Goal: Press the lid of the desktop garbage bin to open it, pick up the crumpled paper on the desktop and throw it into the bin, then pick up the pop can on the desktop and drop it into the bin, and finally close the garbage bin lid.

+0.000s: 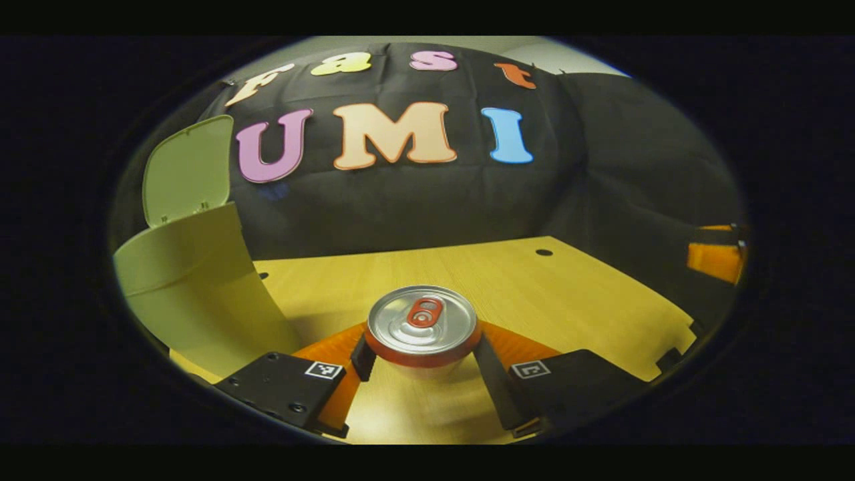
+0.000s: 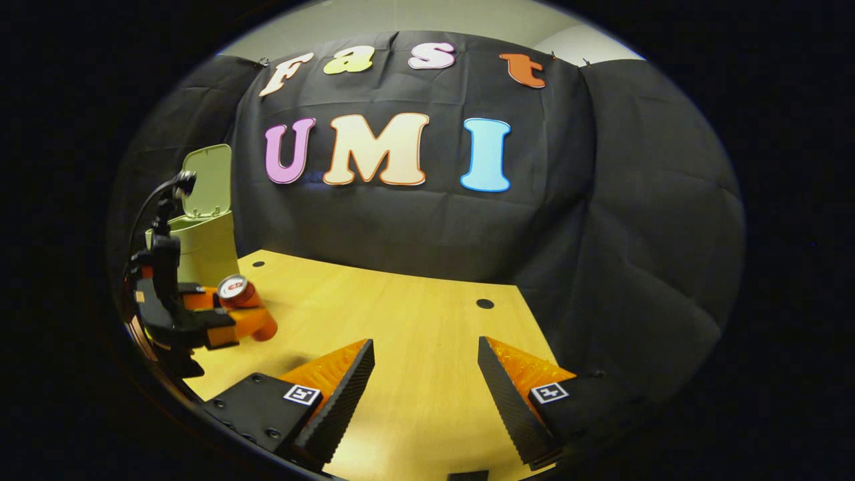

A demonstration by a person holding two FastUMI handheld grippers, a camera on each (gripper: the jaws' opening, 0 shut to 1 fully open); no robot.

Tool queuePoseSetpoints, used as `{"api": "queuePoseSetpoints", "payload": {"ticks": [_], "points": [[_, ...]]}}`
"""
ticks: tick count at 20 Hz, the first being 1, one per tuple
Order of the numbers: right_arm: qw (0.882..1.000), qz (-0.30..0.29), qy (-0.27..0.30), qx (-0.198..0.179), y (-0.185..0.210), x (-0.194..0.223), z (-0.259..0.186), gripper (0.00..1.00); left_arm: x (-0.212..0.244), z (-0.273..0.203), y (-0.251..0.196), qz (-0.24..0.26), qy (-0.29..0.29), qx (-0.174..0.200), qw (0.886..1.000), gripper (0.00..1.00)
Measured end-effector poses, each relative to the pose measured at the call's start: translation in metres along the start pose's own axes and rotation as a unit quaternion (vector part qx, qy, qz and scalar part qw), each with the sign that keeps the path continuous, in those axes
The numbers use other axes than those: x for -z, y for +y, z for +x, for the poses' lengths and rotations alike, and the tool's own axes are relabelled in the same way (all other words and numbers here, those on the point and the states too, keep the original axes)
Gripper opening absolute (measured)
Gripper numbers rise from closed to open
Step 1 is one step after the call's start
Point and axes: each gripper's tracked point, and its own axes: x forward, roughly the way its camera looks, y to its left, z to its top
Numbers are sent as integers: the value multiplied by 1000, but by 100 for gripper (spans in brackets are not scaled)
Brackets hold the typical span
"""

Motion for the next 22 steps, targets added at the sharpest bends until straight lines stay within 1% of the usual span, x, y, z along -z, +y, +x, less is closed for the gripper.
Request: {"api": "queuePoseSetpoints", "payload": {"ticks": [5,9,14,18,22], "points": [[1000,3,1,-29,26,5,2,98,-69,-5,18,14,-69,-14,997,76],[999,8,2,-45,37,7,3,98,-110,-13,39,7,-105,-32,994,77],[998,14,-1,-56,44,2,10,98,-153,-27,83,21,-143,-79,986,76],[998,13,-1,-66,53,1,15,98,-169,-46,127,19,-164,-127,978,76],[997,8,-1,-77,63,-2,19,98,-175,-61,172,18,-172,-170,970,75]]}}
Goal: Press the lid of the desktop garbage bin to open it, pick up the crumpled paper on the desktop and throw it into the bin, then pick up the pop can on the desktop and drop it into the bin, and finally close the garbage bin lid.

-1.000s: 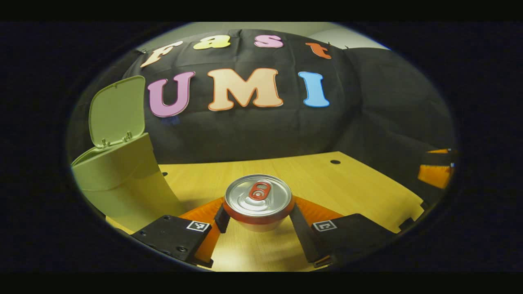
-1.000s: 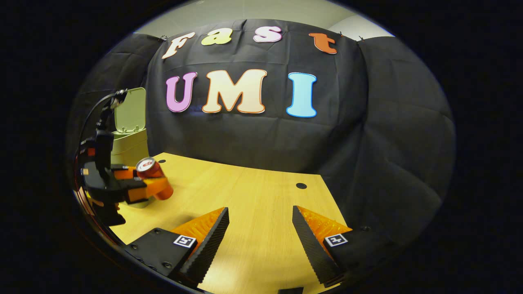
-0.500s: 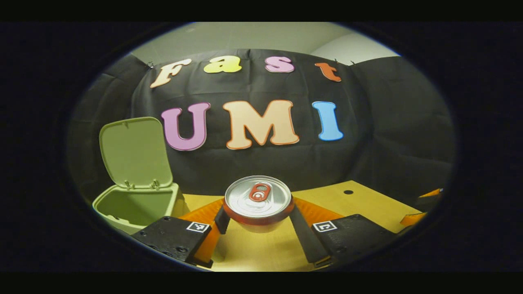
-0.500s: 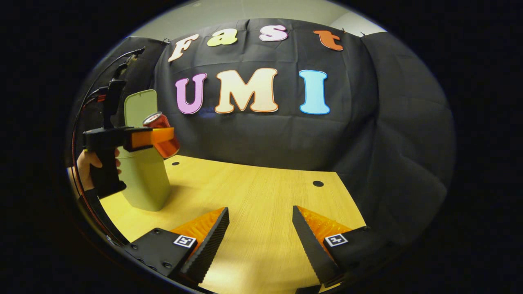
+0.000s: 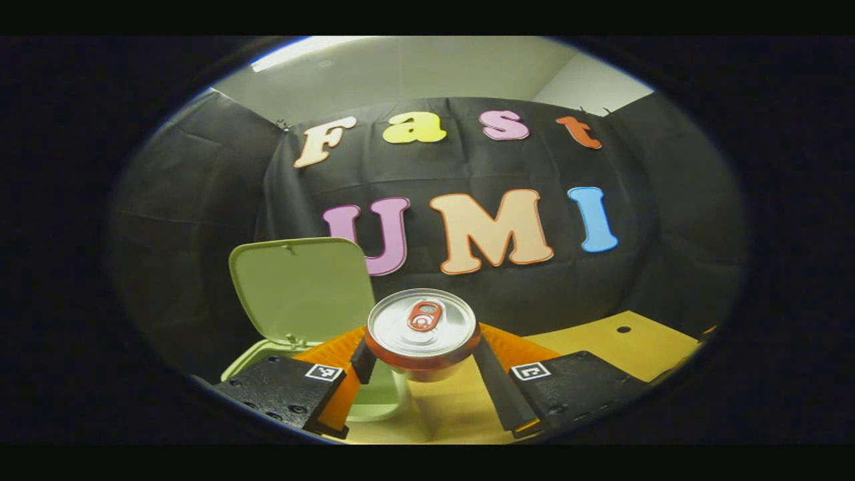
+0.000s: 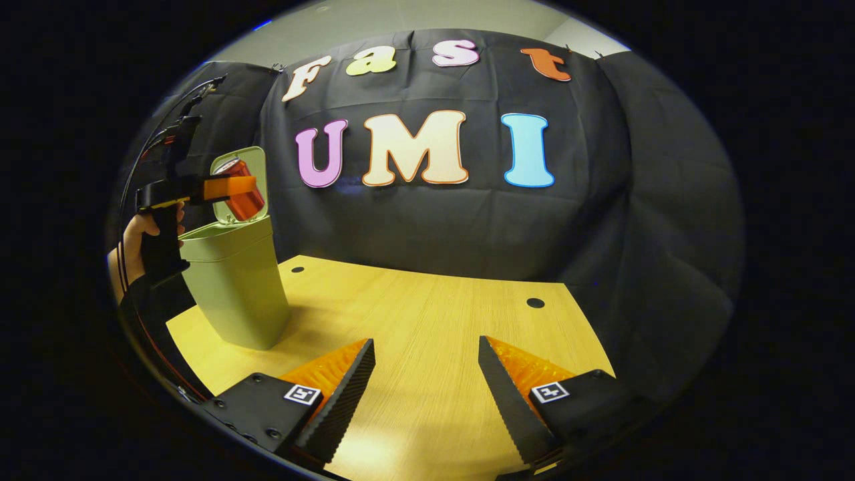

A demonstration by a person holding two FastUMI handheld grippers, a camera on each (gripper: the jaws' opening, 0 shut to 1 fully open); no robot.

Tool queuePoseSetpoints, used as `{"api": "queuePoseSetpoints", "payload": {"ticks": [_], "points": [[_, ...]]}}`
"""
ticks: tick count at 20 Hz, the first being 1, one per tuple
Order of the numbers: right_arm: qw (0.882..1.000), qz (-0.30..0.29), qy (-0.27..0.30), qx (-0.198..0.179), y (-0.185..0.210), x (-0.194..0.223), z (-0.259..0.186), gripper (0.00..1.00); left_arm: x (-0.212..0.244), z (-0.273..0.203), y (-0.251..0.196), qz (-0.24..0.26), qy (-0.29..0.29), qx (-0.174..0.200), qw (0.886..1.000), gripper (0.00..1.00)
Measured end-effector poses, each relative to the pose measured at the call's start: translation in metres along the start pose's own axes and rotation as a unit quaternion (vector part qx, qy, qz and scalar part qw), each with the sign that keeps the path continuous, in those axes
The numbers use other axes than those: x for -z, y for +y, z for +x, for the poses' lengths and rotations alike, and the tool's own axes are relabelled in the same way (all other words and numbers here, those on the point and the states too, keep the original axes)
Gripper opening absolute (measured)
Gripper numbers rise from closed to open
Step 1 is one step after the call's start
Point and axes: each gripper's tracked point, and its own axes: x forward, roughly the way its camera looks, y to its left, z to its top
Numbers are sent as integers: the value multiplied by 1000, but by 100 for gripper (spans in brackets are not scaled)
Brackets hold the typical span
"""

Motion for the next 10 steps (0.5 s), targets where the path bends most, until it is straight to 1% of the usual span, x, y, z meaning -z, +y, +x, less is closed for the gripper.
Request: {"api": "queuePoseSetpoints", "payload": {"ticks": [6,8,10], "points": [[1000,-12,1,-13,15,-1,6,98,18,-7,63,-7,18,-58,998,76],[1000,-14,3,-17,20,0,7,98,25,-11,74,-8,24,-70,997,76],[1000,-16,3,-21,24,-2,8,98,24,-14,85,-5,19,-83,996,78]]}}
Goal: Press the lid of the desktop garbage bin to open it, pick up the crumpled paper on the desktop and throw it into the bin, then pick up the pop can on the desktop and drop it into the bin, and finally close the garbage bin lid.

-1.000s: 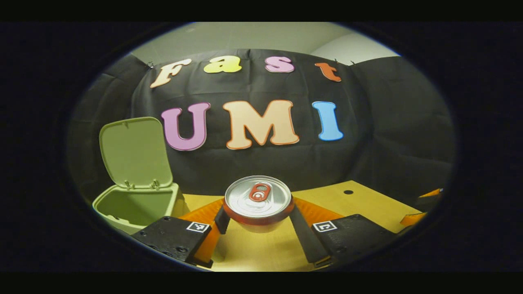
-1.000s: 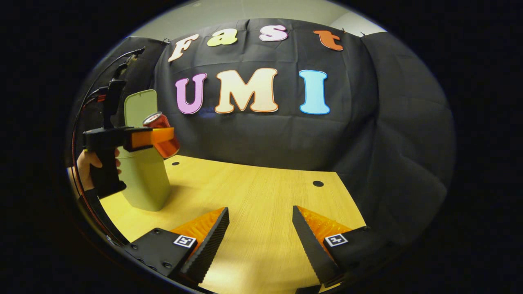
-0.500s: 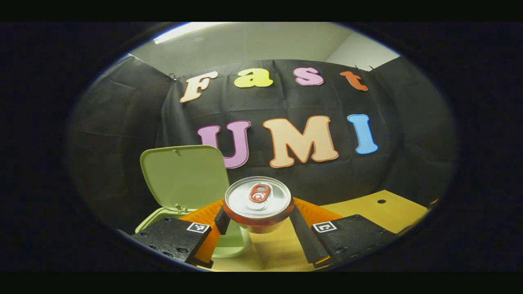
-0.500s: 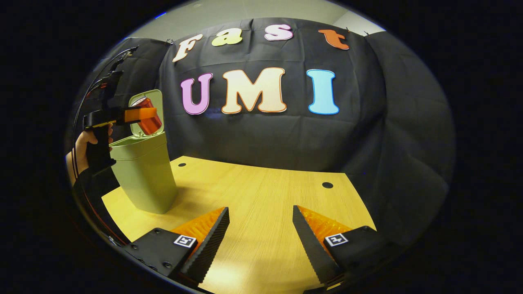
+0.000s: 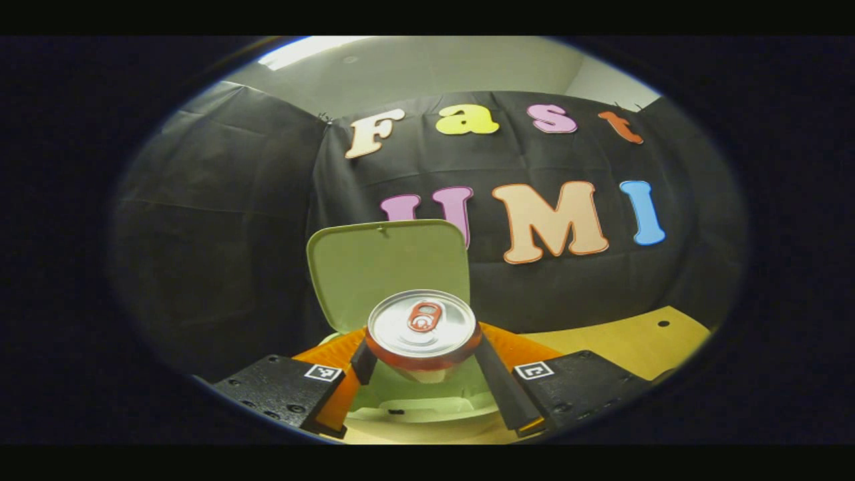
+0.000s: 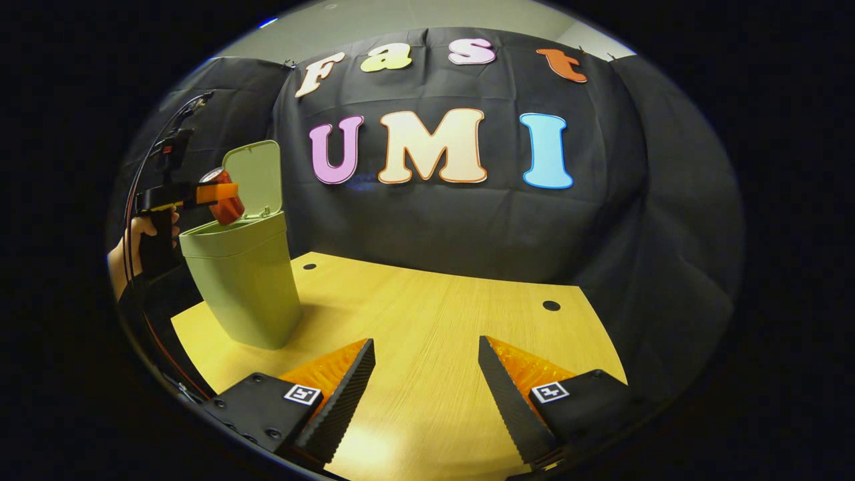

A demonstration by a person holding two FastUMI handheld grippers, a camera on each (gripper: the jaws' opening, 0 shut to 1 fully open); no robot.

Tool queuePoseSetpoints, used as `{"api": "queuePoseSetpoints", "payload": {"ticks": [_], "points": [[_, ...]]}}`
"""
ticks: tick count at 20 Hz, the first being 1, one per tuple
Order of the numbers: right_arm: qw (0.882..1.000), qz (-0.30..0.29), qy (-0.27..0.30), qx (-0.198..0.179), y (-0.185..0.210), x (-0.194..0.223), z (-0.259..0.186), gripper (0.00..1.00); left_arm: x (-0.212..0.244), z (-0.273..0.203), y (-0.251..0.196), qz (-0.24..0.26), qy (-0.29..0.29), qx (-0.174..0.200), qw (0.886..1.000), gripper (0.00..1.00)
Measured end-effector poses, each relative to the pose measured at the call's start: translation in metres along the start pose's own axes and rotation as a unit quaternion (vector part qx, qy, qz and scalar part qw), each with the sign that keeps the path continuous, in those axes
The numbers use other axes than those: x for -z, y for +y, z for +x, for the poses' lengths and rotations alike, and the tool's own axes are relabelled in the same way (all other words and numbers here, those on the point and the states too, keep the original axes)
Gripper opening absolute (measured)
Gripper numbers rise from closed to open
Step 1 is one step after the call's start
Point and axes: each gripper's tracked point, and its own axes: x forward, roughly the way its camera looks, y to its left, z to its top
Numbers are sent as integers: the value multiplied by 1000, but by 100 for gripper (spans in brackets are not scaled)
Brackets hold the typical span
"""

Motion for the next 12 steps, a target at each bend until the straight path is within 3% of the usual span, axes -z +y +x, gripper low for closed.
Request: {"api": "queuePoseSetpoints", "payload": {"ticks": [1,3,7,8,9,12], "points": [[1000,-1,0,-2,3,1,1,98,-5,-2,4,3,-7,-5,1000,81],[1000,-3,2,-6,8,1,3,98,-17,-3,9,7,-20,-8,1000,99],[1000,-4,-5,-6,14,-1,1,98,-52,0,19,6,-46,-11,999,95],[1000,-4,-5,-4,14,-2,1,98,-63,4,20,3,-52,-10,999,99],[1000,-2,-4,-1,15,-1,1,98,-75,7,20,-2,-58,-6,998,95],[1000,11,-2,11,13,3,-1,98,-111,21,20,-19,-83,16,996,95]]}}
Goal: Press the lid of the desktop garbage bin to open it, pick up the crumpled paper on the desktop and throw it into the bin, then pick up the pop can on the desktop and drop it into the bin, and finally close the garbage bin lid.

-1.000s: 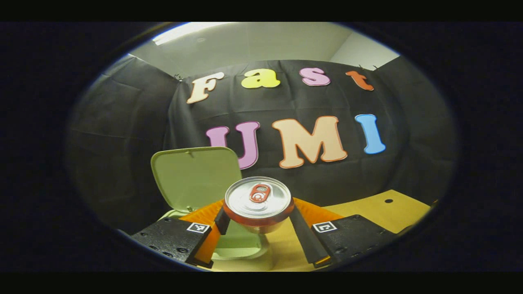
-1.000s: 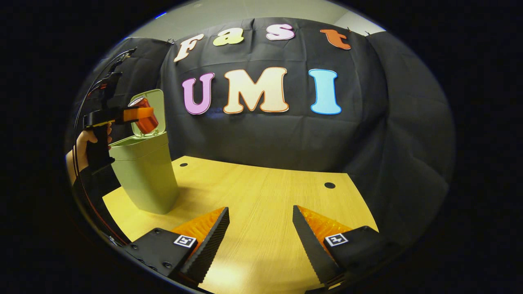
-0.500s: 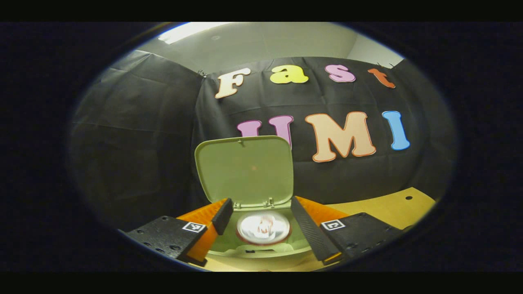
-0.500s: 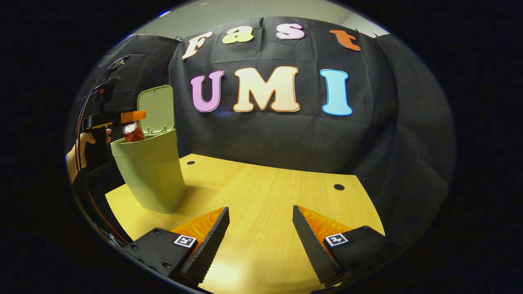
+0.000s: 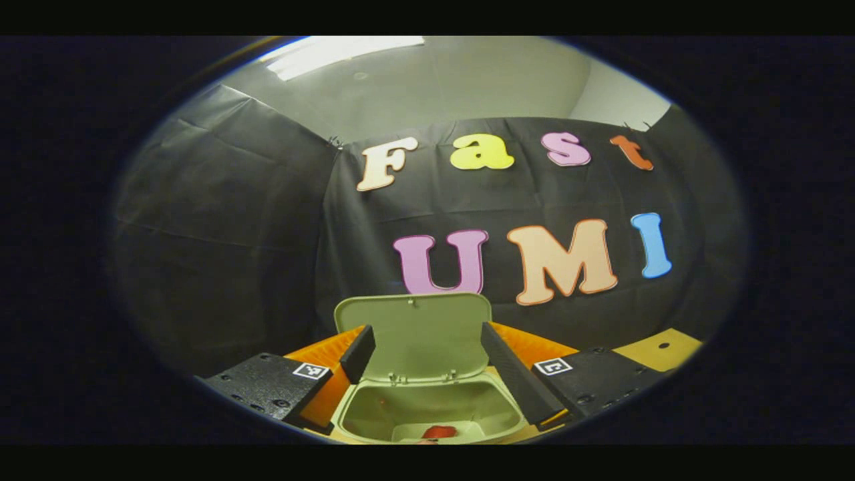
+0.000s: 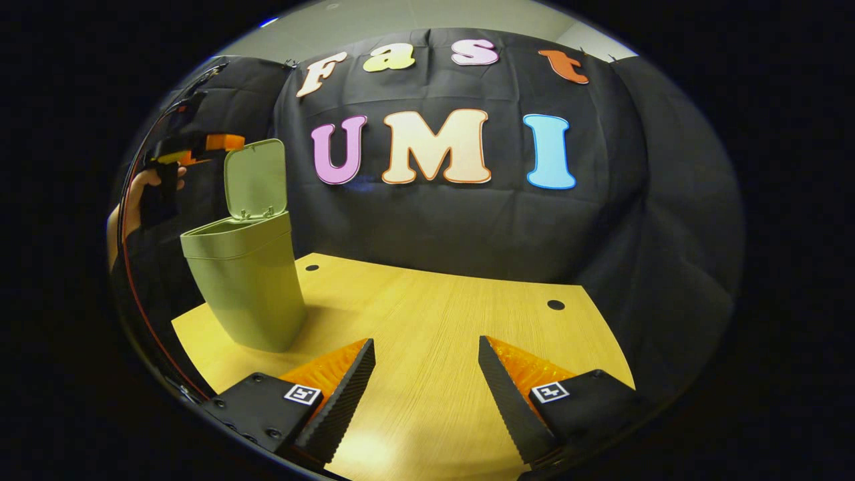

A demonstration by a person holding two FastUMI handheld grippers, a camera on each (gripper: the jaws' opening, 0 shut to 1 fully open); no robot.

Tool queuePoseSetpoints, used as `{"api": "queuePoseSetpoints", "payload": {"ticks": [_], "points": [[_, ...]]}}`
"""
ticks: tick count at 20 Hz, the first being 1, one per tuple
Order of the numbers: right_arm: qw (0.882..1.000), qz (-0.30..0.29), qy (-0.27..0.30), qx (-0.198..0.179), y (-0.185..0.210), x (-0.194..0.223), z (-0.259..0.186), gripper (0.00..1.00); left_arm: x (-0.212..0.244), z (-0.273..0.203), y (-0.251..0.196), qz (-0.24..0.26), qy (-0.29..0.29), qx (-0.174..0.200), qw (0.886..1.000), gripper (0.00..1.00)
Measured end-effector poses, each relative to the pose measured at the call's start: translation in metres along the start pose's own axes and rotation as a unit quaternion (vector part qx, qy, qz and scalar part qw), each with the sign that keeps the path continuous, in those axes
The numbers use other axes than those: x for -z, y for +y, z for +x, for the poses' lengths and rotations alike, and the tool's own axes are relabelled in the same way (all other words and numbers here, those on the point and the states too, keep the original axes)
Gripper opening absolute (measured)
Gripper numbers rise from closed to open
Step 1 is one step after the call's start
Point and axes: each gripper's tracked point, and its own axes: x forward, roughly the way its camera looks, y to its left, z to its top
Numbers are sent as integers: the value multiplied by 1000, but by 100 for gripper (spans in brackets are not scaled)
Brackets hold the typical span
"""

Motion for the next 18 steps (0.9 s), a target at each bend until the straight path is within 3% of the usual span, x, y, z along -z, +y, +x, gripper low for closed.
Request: {"api": "queuePoseSetpoints", "payload": {"ticks": [7,9,10,16,18], "points": [[999,24,4,39,2,8,0,98,-30,57,12,17,-19,13,1000,99],[998,31,5,48,5,11,0,98,-27,75,13,7,-8,17,1000,95],[998,32,6,53,6,13,1,98,-24,83,16,6,-3,15,1000,99],[997,34,19,62,16,22,3,98,12,112,20,-21,77,24,997,99],[998,30,20,59,18,22,4,98,8,113,20,-16,76,26,997,100]]}}
